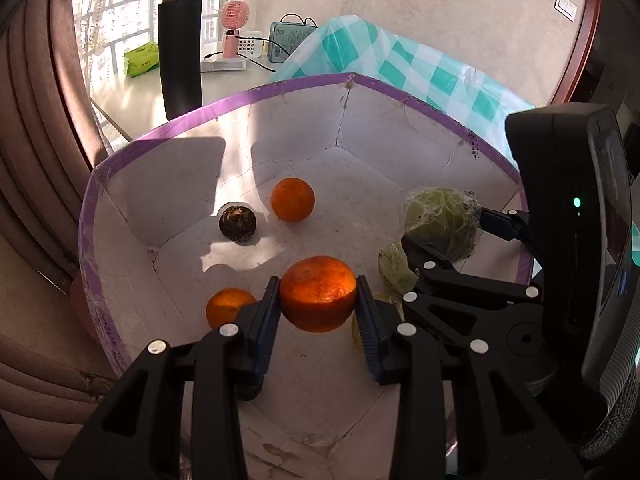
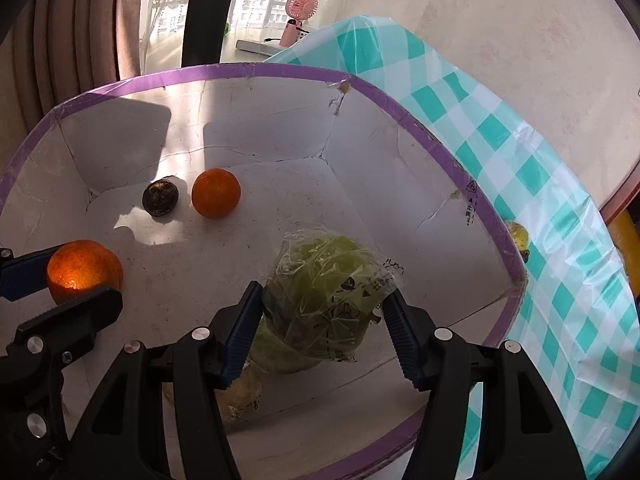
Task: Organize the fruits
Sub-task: 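Open both tools to drop the tangerine and melon half into the box, then move both tools back over the table toward the last fruits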
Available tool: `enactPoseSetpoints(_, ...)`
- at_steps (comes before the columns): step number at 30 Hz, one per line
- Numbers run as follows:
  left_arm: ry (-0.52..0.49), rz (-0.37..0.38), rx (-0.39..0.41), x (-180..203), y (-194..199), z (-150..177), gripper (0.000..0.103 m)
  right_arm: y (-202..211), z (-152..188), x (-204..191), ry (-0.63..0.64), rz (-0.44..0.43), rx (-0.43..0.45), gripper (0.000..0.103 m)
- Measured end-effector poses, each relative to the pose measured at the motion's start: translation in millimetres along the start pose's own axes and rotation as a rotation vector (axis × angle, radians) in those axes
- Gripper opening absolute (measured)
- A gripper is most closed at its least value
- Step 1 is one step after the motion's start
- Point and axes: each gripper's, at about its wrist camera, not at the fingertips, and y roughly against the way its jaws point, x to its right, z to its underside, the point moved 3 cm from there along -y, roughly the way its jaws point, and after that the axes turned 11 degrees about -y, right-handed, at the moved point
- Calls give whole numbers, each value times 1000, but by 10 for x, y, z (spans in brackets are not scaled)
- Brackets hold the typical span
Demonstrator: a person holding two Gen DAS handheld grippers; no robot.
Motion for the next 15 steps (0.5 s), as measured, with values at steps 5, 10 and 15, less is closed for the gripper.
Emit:
enactPoseSetpoints(5,-18,-20,-18,2,-37,1,37,13,18,19,4,-2,7,62)
enactPoseSetpoints(10,-41,-53,-23,-8,-52,-4,39,23,16,28,-3,-5,24,64)
enactPoseSetpoints(15,-59,-95,-4,-6,-36,-3,41,35,18,36,-9,-9,41,65)
